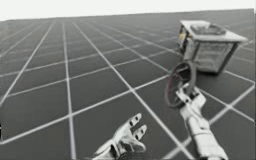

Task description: Pick up and drop off the object

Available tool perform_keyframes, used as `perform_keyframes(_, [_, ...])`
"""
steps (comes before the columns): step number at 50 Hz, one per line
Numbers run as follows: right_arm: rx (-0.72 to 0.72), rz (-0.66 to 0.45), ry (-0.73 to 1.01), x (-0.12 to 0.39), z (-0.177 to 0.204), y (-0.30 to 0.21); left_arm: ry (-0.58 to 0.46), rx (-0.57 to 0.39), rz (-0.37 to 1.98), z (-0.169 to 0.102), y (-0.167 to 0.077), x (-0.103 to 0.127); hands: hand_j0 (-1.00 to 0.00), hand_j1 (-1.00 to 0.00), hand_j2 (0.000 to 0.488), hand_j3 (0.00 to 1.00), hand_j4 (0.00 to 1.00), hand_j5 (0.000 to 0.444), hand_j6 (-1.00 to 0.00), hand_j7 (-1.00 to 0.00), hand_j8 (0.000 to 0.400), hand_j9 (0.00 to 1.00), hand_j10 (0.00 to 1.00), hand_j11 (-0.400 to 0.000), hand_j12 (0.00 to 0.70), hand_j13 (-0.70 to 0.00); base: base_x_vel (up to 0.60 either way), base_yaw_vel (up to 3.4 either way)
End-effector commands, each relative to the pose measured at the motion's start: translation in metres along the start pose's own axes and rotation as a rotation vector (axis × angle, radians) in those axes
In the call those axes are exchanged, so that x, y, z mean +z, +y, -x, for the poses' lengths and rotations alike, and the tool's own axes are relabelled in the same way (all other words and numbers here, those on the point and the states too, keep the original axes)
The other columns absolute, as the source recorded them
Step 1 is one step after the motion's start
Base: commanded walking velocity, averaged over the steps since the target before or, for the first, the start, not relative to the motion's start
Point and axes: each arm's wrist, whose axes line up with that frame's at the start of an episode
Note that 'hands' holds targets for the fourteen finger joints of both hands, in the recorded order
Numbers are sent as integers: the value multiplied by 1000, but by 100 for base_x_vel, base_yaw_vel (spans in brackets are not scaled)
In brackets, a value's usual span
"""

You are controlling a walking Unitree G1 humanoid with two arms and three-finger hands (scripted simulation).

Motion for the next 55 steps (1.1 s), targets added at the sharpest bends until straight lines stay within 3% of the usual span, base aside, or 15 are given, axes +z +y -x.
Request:
perform_keyframes(1, [1,-13,-17,4,-1,-1,5,1,-4,-1,-1,0,0,0,0,1000,1000,0,0,0,0,1000,1000,-400,0,-700,56,7])
perform_keyframes(55, [1,-13,-17,4,-1,-1,5,1,-4,-1,-1,0,0,0,0,1000,1000,0,0,0,0,1000,1000,-400,0,-700,57,6])
